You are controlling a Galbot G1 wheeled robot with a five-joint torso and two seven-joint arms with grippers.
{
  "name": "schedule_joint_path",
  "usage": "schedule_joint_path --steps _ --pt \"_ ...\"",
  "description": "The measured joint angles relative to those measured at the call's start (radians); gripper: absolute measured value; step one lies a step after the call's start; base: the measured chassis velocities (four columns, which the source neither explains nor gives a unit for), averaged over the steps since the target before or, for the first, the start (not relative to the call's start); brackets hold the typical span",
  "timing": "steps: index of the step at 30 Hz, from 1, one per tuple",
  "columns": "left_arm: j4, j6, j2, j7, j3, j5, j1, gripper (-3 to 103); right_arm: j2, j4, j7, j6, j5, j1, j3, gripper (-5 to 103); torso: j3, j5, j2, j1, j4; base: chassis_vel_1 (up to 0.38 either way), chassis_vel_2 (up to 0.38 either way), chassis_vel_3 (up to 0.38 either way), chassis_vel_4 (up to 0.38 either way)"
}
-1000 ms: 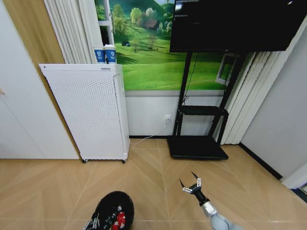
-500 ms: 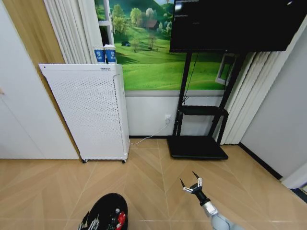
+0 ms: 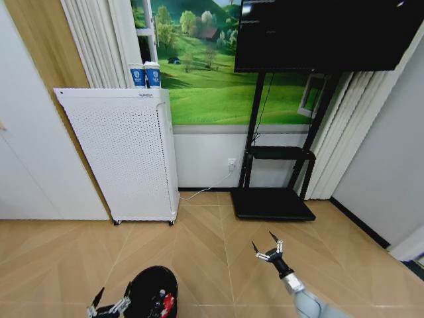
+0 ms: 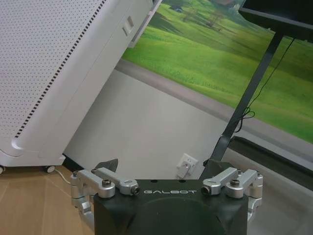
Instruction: Pick up the trash bin and place the garbage on the floor into it.
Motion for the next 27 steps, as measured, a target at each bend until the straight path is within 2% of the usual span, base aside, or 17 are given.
schedule_joint_path --steps 6,19,23,27 --pt "-0.028 -0.003 0.007 0.009 -0.037 -0.013 0.023 100 -0.016 0.019 -0.003 0.000 0.013 0.002 0.012 100 0.013 0.0001 0.019 0.006 0.0000 0.000 0.000 0.000 0.000" --pt "-0.046 -0.001 -0.015 -0.001 -0.031 0.007 0.033 100 -0.019 0.030 -0.005 0.001 0.010 -0.013 0.028 100 0.053 0.0001 0.077 0.023 0.0000 0.000 0.000 0.000 0.000" --pt "-0.036 -0.025 -0.021 0.021 -0.032 0.006 0.034 100 -0.024 0.035 -0.013 0.001 0.019 -0.012 0.026 100 0.065 0.0001 0.094 0.029 0.0000 0.000 0.000 0.000 0.000" --pt "-0.043 0.010 -0.023 0.029 -0.038 -0.025 0.049 100 -0.024 0.037 -0.014 0.001 0.019 -0.014 0.027 100 0.068 0.0001 0.099 0.031 0.0000 0.000 0.000 0.000 0.000"
